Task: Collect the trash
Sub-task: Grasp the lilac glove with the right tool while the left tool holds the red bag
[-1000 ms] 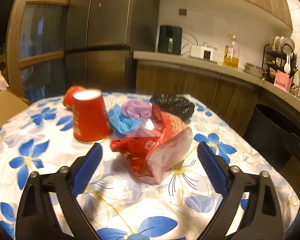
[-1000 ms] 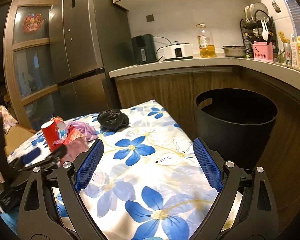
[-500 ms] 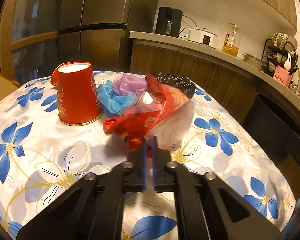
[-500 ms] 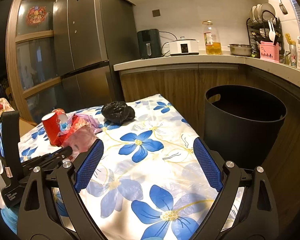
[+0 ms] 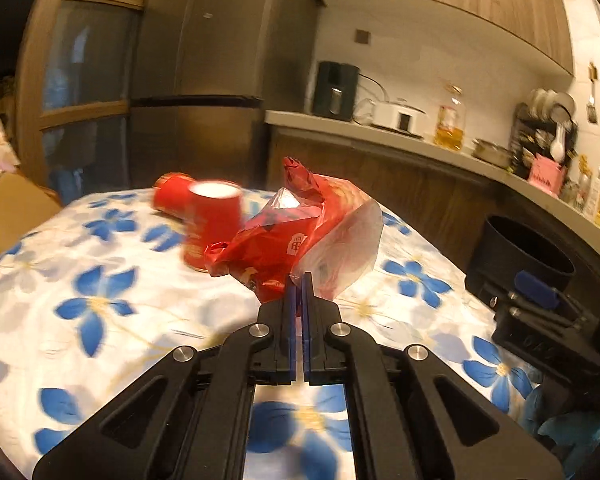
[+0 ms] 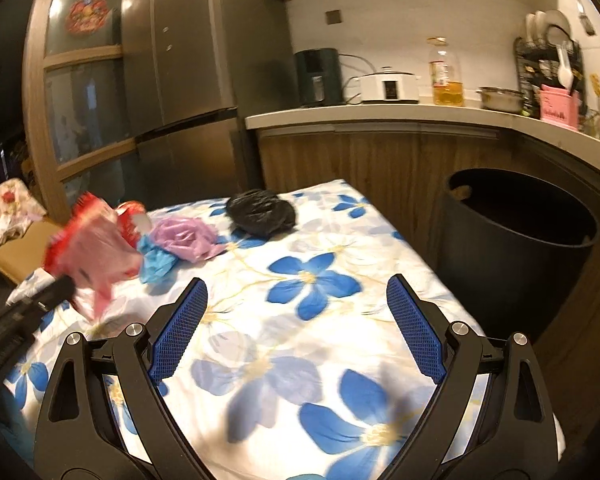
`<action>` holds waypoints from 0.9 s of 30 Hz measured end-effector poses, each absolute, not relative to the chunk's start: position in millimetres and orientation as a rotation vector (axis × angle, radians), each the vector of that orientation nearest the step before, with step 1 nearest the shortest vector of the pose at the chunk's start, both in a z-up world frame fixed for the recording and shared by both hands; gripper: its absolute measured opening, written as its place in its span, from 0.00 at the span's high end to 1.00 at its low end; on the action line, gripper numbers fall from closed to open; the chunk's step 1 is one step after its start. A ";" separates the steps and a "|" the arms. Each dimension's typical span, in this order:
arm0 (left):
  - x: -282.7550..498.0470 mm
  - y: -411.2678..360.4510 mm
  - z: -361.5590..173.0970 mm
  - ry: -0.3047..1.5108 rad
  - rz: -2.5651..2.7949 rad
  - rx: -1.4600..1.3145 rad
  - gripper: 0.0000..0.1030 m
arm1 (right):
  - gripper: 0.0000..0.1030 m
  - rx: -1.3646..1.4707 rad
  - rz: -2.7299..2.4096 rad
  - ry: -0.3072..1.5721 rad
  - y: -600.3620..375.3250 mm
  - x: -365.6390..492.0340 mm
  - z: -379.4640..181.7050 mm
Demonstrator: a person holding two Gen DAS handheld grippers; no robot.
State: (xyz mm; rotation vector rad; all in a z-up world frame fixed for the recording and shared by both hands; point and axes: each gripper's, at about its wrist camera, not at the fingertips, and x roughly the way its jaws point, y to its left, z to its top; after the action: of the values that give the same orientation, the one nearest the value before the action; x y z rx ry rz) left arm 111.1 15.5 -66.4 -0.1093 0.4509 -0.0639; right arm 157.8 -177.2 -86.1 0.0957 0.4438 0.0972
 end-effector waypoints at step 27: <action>122.5 90.3 -73.6 0.463 0.133 -0.190 0.98 | 0.52 0.038 0.298 0.646 -61.7 307.4 -113.1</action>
State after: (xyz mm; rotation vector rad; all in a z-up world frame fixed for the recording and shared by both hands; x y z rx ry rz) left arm 122.5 90.3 -73.6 -0.1901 0.4629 0.1333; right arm 307.4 -61.7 -113.1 0.0378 0.6463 0.2976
